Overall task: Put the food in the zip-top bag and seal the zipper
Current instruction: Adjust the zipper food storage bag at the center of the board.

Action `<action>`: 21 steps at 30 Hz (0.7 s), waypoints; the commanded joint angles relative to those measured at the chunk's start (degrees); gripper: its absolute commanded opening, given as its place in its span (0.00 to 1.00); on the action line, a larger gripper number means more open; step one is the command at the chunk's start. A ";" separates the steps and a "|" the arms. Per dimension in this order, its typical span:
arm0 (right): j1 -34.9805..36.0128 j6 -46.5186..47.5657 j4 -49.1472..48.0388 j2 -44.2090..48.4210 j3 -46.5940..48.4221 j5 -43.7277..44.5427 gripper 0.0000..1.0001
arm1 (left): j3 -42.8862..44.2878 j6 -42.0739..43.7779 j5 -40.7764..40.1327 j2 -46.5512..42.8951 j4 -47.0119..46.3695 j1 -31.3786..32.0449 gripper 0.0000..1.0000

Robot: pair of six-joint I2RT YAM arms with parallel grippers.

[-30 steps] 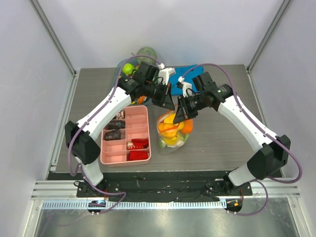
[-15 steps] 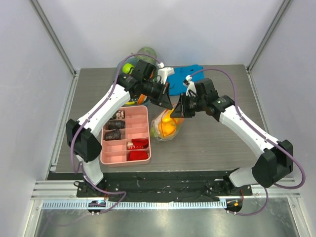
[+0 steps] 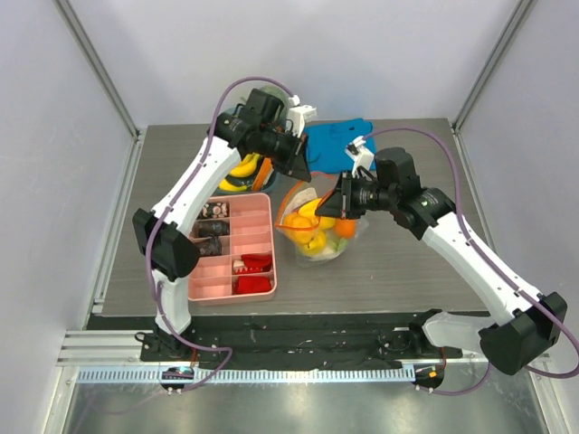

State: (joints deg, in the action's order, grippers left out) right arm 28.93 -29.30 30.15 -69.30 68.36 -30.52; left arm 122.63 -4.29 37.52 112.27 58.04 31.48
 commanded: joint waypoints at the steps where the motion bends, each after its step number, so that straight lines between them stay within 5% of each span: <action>1: 0.87 -0.41 -3.51 0.66 -3.57 2.22 0.01 | 2.35 4.03 3.95 4.35 7.25 0.24 0.00; 10: 0.87 0.39 -9.39 0.83 -14.47 10.57 0.01 | -19.60 -1.77 5.55 -3.11 -5.21 2.61 0.00; 16: 0.87 -0.67 -13.98 -2.33 -16.68 10.84 0.01 | -19.72 -4.06 1.96 -1.70 -7.33 4.11 0.00; 21: 0.95 -2.16 -11.26 0.47 -10.53 6.18 0.01 | -6.81 -0.20 0.28 -0.65 1.01 4.02 0.00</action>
State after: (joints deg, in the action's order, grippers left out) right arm 29.74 -30.37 20.34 -70.74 52.36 -23.24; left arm 105.38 -6.85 38.02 113.67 55.88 34.44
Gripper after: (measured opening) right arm 0.016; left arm 0.010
